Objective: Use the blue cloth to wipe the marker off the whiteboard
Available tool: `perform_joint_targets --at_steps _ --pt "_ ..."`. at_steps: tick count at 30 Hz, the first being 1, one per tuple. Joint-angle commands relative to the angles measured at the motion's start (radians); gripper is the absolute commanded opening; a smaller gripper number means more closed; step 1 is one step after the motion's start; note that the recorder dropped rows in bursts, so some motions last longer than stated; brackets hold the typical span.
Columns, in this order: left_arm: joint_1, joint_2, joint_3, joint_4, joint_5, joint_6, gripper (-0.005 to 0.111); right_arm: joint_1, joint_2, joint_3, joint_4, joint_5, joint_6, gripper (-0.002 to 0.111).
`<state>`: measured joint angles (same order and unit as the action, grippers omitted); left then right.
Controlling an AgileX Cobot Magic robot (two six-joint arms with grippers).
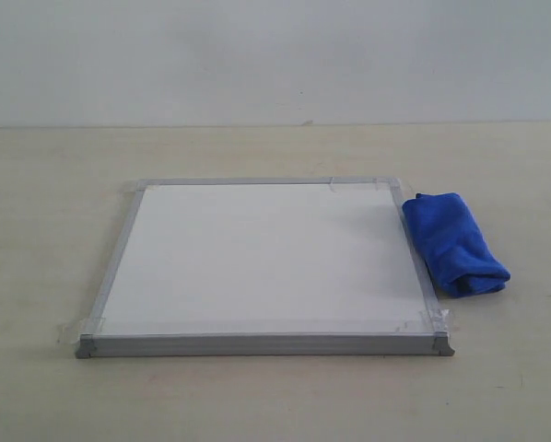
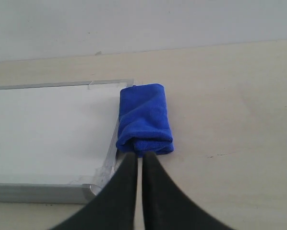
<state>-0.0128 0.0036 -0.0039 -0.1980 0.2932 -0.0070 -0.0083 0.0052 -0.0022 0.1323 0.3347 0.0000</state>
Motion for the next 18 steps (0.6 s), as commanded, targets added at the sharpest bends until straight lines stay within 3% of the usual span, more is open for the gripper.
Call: perform_joint_targets --at_steps 1,18 --pt "0.003 -0.004 0.004 0.003 0.0 -0.001 0.004 -0.002 -0.005 0.002 -0.02 -0.002 -0.018 0.001" --pt "0.003 -0.004 0.004 0.003 0.0 -0.001 0.004 -0.002 -0.005 0.002 -0.011 -0.002 -0.032 0.001"
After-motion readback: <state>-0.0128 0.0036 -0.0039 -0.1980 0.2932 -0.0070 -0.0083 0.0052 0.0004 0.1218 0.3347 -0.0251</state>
